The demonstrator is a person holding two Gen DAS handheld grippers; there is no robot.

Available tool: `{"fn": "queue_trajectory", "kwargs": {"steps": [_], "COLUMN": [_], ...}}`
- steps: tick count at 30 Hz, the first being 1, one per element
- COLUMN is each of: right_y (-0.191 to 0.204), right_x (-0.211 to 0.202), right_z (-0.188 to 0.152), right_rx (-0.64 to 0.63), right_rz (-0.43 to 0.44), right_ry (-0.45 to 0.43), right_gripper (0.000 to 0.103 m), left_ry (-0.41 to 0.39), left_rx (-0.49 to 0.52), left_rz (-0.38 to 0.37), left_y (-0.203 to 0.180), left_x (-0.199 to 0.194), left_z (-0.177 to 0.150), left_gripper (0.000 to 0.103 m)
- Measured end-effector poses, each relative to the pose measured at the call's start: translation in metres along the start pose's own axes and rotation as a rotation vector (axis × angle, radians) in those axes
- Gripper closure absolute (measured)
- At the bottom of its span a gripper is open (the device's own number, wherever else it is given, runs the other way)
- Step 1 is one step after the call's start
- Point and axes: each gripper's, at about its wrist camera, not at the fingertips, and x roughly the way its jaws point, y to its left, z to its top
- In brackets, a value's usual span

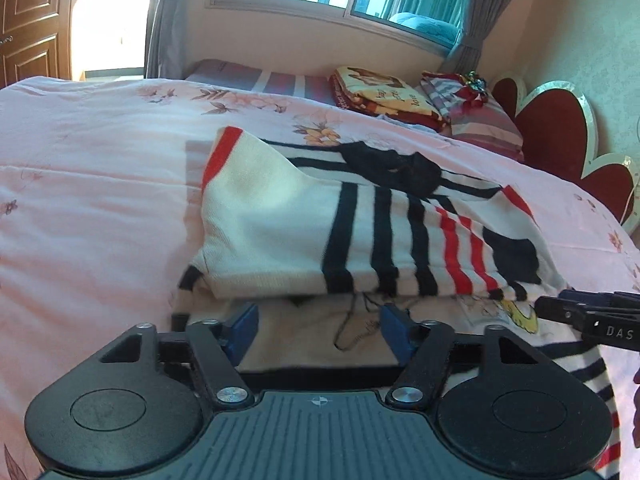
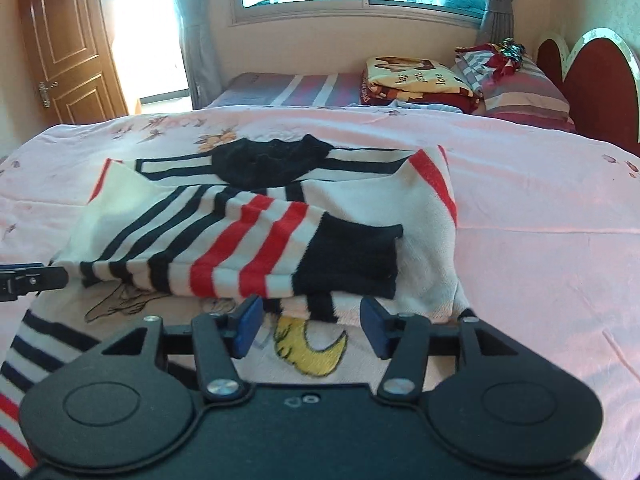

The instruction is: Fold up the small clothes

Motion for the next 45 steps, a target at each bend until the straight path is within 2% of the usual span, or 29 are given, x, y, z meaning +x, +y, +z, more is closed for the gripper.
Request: {"fn": "queue_trajectory", "kwargs": {"steps": [3,5,8,9,10,12,17,19,23,25,26,29,32,35,39,41,42,45], "right_y": [0.020,0.031,0.031,0.028,0.023,0.011,-0.017,-0.013,0.014,0.033,0.043,0.052,0.045,0.039,0.041,0.040,0.038,0.031], "right_x": [-0.008,-0.008,-0.003,-0.006,-0.010,-0.019,-0.040,-0.052,-0.073,-0.074,-0.073,-0.067,-0.074,-0.083,-0.098,-0.108,-0.112,-0.121], "right_z": [-0.019,-0.035,-0.060,-0.068,-0.074,-0.080,-0.092,-0.092,-0.095,-0.100,-0.105,-0.122,-0.137,-0.142,-0.147,-0.150,-0.151,-0.155], "right_rx": [-0.047,-0.091,-0.152,-0.186,-0.211,-0.210,-0.157,-0.136,-0.071,-0.090,-0.107,-0.115,-0.132,-0.097,-0.078,-0.050,-0.038,-0.010], "right_rz": [0.052,0.067,0.040,0.023,0.000,-0.038,-0.080,-0.067,0.039,0.055,0.050,0.011,-0.035,-0.065,-0.088,-0.091,-0.100,-0.130], "right_ry": [0.021,0.051,0.104,0.082,0.069,0.068,0.087,0.075,0.032,0.035,0.041,0.106,0.103,0.122,0.131,0.118,0.114,0.110], "right_gripper": [0.050,0.050,0.051,0.048,0.042,0.038,0.038,0.048,0.049,0.049,0.050,0.051,0.050,0.050,0.047,0.042,0.039,0.039], "left_ry": [0.043,0.077,0.047,0.047,0.053,0.060,0.089,0.089,0.082,0.097,0.110,0.085,0.082,0.087,0.096,0.100,0.102,0.107], "left_rx": [0.028,0.056,0.163,0.169,0.160,0.136,0.092,0.063,0.078,0.105,0.128,0.179,0.161,0.161,0.082,0.062,0.065,0.094], "left_rz": [-0.002,0.028,0.093,0.103,0.111,0.129,0.158,0.125,0.045,0.028,0.040,0.038,0.023,0.027,0.033,0.046,0.054,0.063], "left_y": [-0.018,-0.022,-0.024,-0.021,-0.017,-0.009,0.001,-0.003,-0.024,-0.032,-0.032,-0.027,-0.016,-0.012,-0.005,-0.001,-0.001,-0.002], "left_x": [0.001,0.004,-0.010,-0.017,-0.023,-0.035,-0.059,-0.069,-0.069,-0.063,-0.060,-0.071,-0.084,-0.093,-0.107,-0.111,-0.112,-0.113], "left_z": [-0.027,-0.045,-0.070,-0.075,-0.078,-0.086,-0.099,-0.099,-0.100,-0.107,-0.113,-0.126,-0.133,-0.137,-0.137,-0.137,-0.138,-0.139], "left_gripper": [0.024,0.024,0.024,0.024,0.024,0.024,0.024,0.024,0.024,0.024,0.024,0.024,0.024,0.024,0.024,0.024,0.024,0.024]}}
